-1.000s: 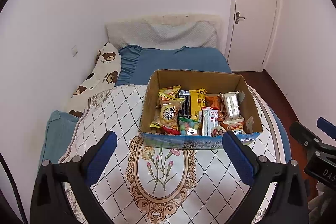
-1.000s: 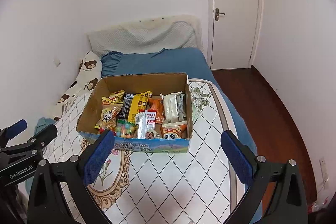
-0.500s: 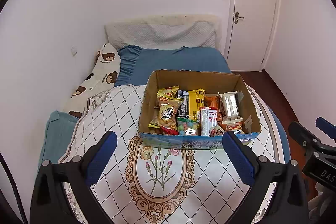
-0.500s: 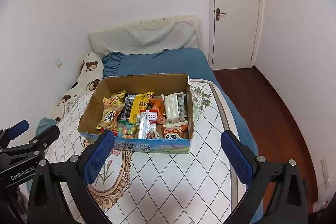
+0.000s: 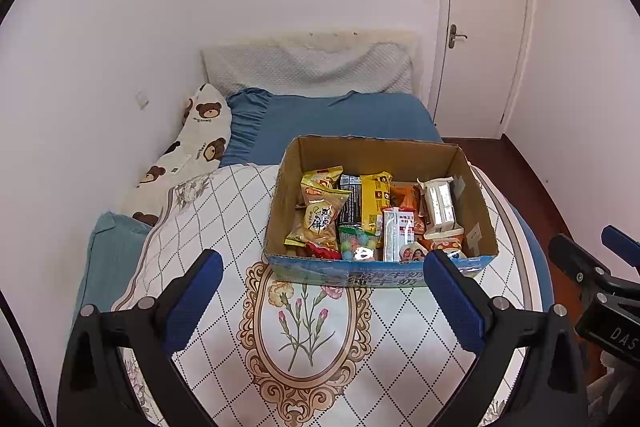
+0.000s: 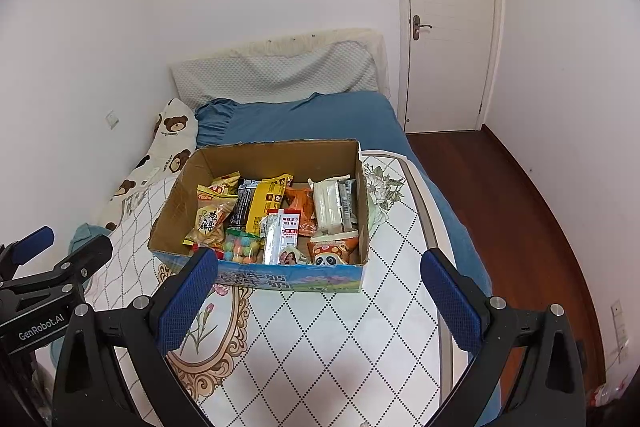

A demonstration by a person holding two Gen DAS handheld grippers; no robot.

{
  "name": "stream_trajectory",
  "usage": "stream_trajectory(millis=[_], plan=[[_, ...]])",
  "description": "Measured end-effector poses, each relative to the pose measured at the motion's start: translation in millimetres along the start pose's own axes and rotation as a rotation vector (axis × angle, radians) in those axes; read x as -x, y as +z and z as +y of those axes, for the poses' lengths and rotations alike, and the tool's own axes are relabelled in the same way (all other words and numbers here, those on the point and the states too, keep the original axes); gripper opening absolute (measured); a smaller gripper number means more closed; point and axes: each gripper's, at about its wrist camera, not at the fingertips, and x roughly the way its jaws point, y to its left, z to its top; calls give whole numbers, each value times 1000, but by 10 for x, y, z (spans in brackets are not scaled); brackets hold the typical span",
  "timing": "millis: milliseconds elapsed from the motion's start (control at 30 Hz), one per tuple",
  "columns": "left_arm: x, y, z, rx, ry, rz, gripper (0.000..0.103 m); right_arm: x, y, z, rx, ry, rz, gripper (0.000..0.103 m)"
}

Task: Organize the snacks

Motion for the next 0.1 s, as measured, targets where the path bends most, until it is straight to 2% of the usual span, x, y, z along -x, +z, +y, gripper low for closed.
stream_trajectory(millis=[100], plan=[[9,-8,-7,-1,0,-2,103,7,0,-1,4,0,-2,103]])
